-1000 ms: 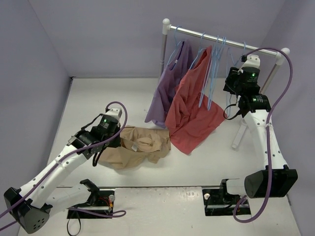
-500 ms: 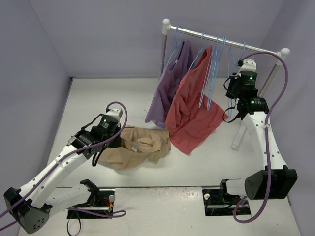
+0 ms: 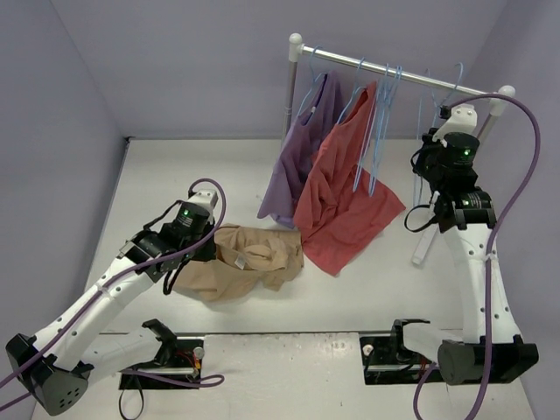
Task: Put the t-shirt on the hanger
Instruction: Pick up the hanger from the clothesline.
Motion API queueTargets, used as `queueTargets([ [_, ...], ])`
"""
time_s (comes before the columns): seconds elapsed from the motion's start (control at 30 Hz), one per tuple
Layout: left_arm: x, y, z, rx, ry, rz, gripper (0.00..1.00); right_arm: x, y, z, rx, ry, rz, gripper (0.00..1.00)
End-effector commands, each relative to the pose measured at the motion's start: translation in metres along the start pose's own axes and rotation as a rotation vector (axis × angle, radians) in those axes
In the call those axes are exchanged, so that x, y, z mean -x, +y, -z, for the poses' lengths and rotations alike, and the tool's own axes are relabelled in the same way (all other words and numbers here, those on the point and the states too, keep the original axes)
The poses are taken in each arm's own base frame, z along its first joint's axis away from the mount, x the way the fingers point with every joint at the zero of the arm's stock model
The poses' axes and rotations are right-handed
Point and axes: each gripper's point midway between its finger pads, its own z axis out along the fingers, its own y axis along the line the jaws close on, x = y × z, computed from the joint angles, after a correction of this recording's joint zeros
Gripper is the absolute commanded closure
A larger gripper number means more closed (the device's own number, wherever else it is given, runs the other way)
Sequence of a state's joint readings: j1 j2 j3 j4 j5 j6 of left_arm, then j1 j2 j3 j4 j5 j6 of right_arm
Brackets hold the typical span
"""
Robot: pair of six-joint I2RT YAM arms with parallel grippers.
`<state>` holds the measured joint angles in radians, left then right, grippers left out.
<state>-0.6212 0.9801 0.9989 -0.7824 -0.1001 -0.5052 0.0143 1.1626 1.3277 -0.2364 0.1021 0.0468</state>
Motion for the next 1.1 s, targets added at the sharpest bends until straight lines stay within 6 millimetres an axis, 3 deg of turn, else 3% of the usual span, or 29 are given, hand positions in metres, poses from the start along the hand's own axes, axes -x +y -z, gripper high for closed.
queueTargets([
  [0.0, 0.019, -0.005, 0.009, -0.021, -0.049, 0.007, 1.0, 0.04, 0.003, 0.026, 0.038, -0.148, -0.039, 1.0],
  [0.1, 0.019, -0.004, 0.01, -0.018, -0.052, 0.007, 1.0, 0.023, 0.007, 0.028, 0.056, -0.118, -0.073, 1.0],
  [0.43, 0.021, -0.005, 0.011, -0.016, -0.051, 0.002, 1.0, -0.084, 0.021, 0.039, 0.132, 0.071, -0.205, 1.0],
  [0.67, 0.024, -0.005, 0.011, -0.01, -0.048, -0.007, 1.0, -0.134, 0.038, 0.054, 0.217, 0.188, -0.256, 1.0],
  [0.83, 0.026, -0.005, 0.012, -0.01, -0.052, -0.009, 1.0, -0.134, 0.035, 0.069, 0.213, 0.138, -0.247, 1.0],
  [0.93, 0.027, -0.006, 0.013, -0.009, -0.052, -0.009, 1.0, -0.113, 0.028, 0.077, 0.194, 0.066, -0.244, 1.0],
  [1.07, 0.028, -0.004, 0.014, -0.002, -0.052, -0.008, 1.0, -0.067, 0.02, 0.097, 0.188, -0.073, -0.216, 1.0],
])
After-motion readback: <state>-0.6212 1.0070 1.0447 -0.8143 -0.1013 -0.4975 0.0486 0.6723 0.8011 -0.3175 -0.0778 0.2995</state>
